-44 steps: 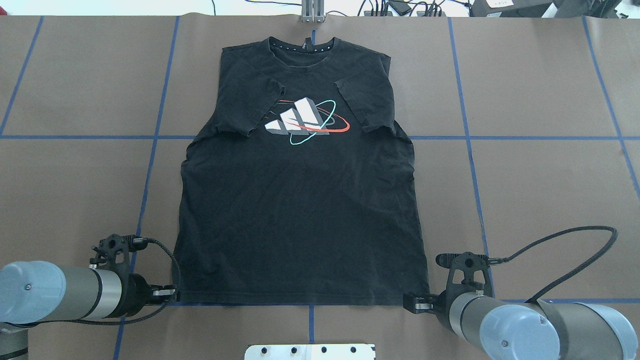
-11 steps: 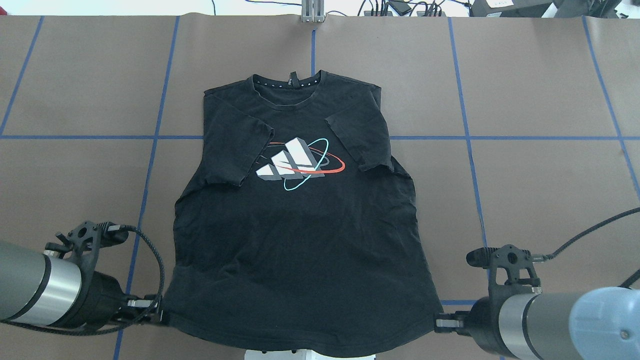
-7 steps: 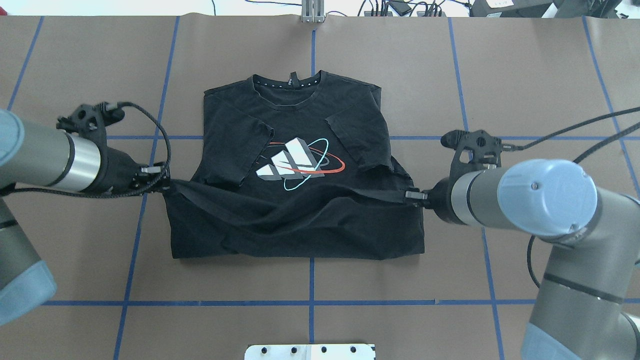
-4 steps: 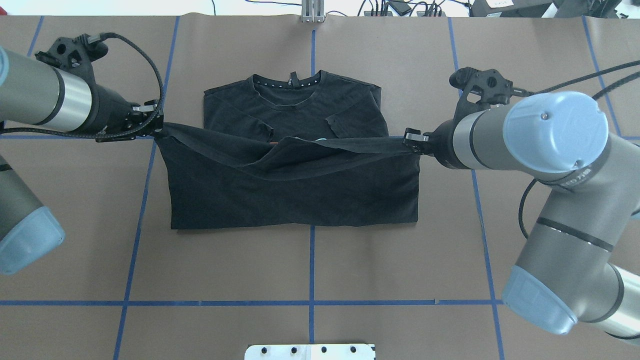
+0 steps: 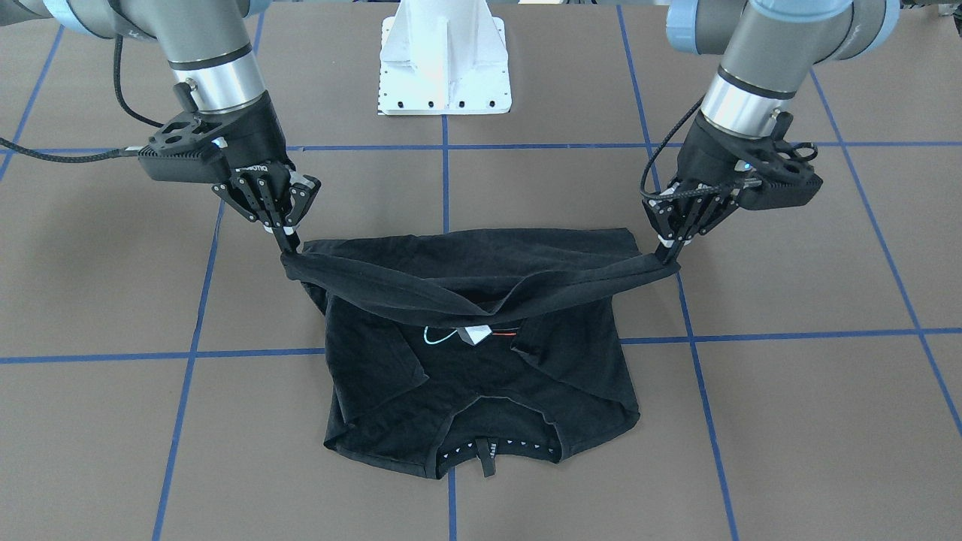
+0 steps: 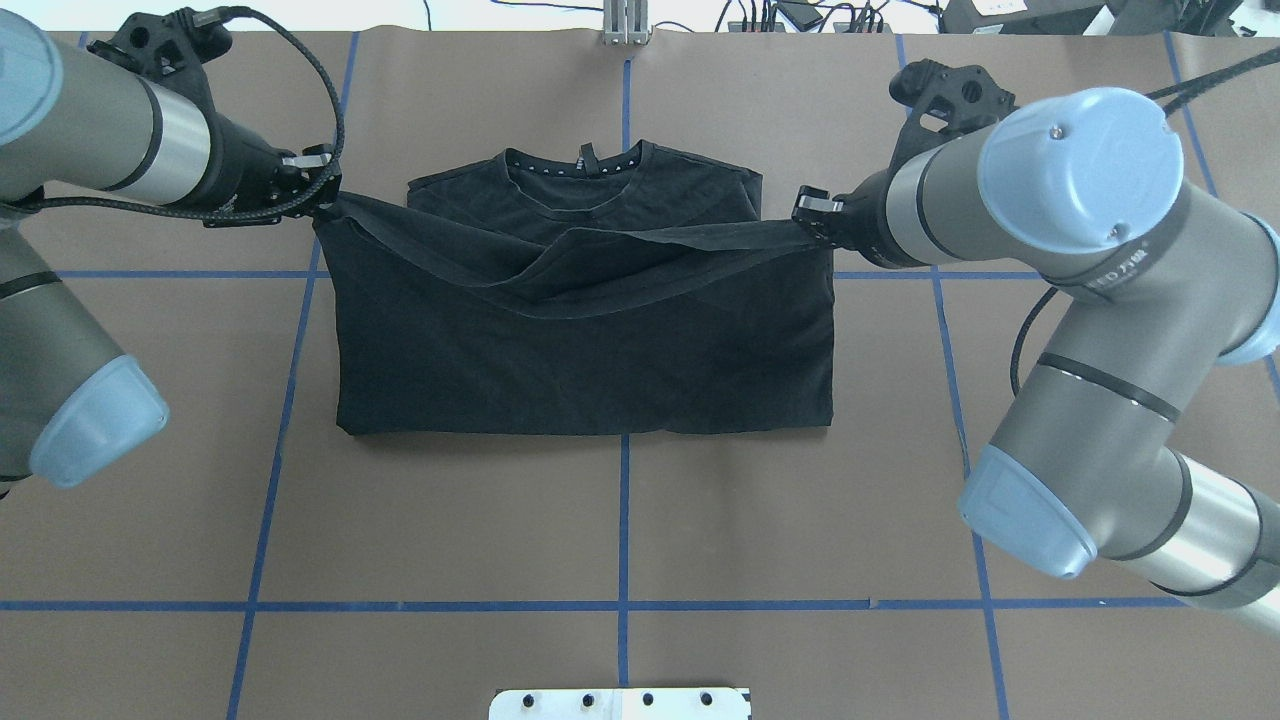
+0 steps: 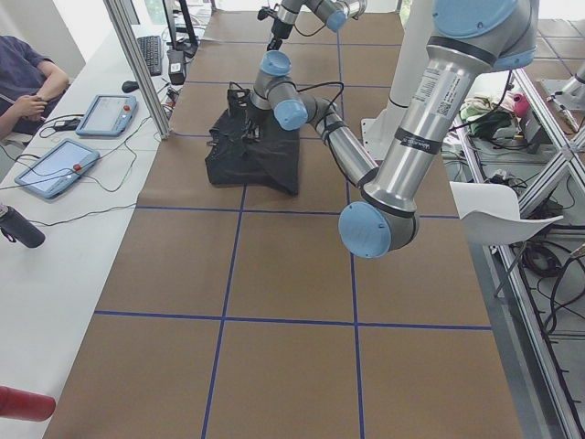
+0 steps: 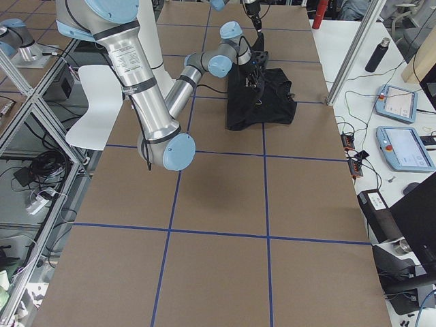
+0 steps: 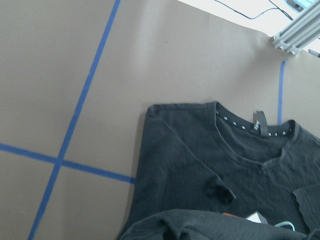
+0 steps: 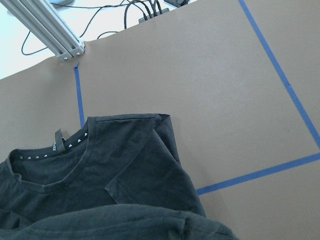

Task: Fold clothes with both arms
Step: 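Lift the hem with both grippers and fold it toward the collar, then lower the hem near the collar and open both grippers, then move the left gripper to the folded bundle's near corner while the right holds position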

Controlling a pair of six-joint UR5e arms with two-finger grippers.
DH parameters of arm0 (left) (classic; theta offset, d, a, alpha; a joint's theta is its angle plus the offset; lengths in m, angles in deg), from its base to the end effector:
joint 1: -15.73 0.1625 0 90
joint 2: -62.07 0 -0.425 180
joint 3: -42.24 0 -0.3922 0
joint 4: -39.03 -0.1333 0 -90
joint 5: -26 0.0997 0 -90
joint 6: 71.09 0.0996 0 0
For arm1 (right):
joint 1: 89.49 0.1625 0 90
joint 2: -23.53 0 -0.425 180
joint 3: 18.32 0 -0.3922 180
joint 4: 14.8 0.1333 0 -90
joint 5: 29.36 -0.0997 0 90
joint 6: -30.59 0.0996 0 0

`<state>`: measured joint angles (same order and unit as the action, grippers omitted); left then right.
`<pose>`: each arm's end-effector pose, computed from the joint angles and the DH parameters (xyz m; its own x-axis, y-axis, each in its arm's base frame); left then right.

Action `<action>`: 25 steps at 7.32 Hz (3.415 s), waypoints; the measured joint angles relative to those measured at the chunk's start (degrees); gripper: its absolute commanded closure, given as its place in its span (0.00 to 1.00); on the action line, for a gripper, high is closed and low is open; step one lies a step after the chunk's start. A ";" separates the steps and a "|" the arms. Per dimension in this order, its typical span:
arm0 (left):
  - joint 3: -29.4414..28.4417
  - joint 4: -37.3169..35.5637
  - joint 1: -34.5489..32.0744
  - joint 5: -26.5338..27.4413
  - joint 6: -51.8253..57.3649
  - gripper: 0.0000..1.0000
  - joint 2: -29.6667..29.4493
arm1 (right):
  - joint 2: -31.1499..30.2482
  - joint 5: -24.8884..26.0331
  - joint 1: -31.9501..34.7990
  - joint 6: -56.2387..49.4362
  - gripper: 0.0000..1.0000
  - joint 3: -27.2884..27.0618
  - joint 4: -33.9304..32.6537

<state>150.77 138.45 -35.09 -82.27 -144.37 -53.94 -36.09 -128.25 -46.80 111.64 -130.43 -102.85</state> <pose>0.3006 -0.5304 0.2444 0.5217 -0.2077 -0.8275 0.4447 0.8939 0.0560 -0.3550 -0.4879 0.1942 0.5121 0.2633 0.8176 -0.5039 0.8629 0.0378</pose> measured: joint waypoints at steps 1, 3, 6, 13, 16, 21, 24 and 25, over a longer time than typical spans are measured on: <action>-4.41 0.07 -0.41 1.41 1.83 1.00 -2.55 | 2.51 -0.33 1.14 -0.63 1.00 3.81 0.12; -15.56 0.88 -0.64 3.36 6.15 1.00 -8.46 | 7.69 -0.49 2.61 -3.26 1.00 13.48 0.54; -30.73 8.27 -0.36 3.83 13.23 1.00 -12.16 | 13.42 -0.51 3.17 -6.34 1.00 27.33 3.23; -38.86 13.25 0.16 3.55 24.81 0.00 -12.84 | 13.36 -1.00 4.13 -11.77 0.01 34.47 7.54; -38.12 16.27 -0.90 0.74 25.35 0.00 -12.64 | 13.69 -3.10 4.99 -12.44 0.00 34.47 7.49; -21.54 17.31 -1.39 -8.05 28.64 0.00 0.32 | 10.32 -13.89 8.13 -19.25 0.00 29.92 7.71; -18.64 28.45 2.04 -11.49 24.91 0.00 8.42 | 8.54 -13.84 7.04 -19.49 0.00 27.18 7.72; -18.57 32.29 4.50 -11.41 20.95 0.00 9.93 | 8.50 -13.80 6.80 -19.38 0.00 27.00 7.72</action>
<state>132.20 170.73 -30.58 -93.68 -123.42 -44.01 -27.59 -142.06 -40.00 92.26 -103.42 -95.13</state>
